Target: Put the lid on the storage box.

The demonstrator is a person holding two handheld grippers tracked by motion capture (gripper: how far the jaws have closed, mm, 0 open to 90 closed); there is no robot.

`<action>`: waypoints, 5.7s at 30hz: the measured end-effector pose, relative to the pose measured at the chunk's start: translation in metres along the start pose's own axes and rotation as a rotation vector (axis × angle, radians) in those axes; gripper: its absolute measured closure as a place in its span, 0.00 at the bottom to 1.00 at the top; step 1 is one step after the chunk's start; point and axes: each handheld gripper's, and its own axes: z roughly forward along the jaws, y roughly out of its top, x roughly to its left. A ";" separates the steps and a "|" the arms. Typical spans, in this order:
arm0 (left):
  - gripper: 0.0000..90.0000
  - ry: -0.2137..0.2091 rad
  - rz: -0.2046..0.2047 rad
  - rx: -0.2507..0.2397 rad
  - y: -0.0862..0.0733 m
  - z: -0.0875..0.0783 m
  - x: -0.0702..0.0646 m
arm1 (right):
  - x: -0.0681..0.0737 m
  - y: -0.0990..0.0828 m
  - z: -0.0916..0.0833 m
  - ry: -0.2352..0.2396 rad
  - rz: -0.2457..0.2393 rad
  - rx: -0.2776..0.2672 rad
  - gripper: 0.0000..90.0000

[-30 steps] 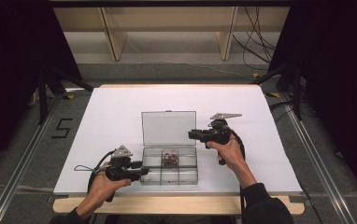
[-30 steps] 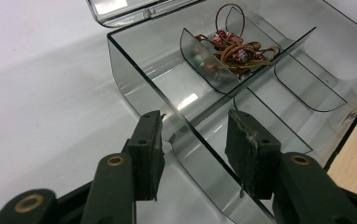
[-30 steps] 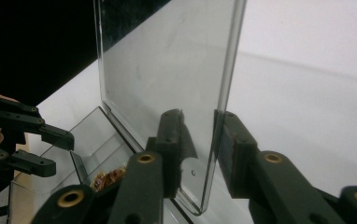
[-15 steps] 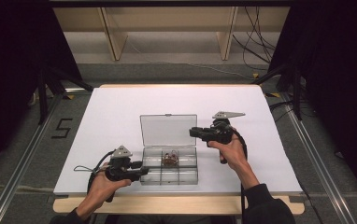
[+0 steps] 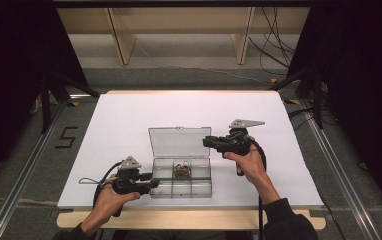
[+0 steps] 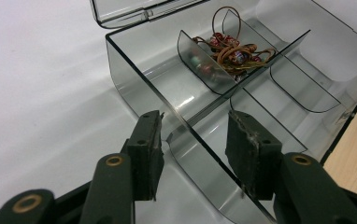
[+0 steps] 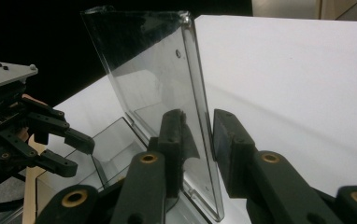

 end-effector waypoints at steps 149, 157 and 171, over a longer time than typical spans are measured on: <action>0.40 -0.026 0.030 -0.009 -0.045 -0.045 -0.025 | 0.075 -0.076 -0.045 0.001 -0.027 0.147 0.96; 0.37 -0.019 0.029 -0.008 -0.045 -0.045 -0.025 | 0.074 -0.080 -0.045 -0.020 -0.054 0.164 0.96; 0.35 -0.014 0.028 -0.009 -0.046 -0.045 -0.025 | 0.078 -0.085 -0.047 -0.014 -0.047 0.185 0.96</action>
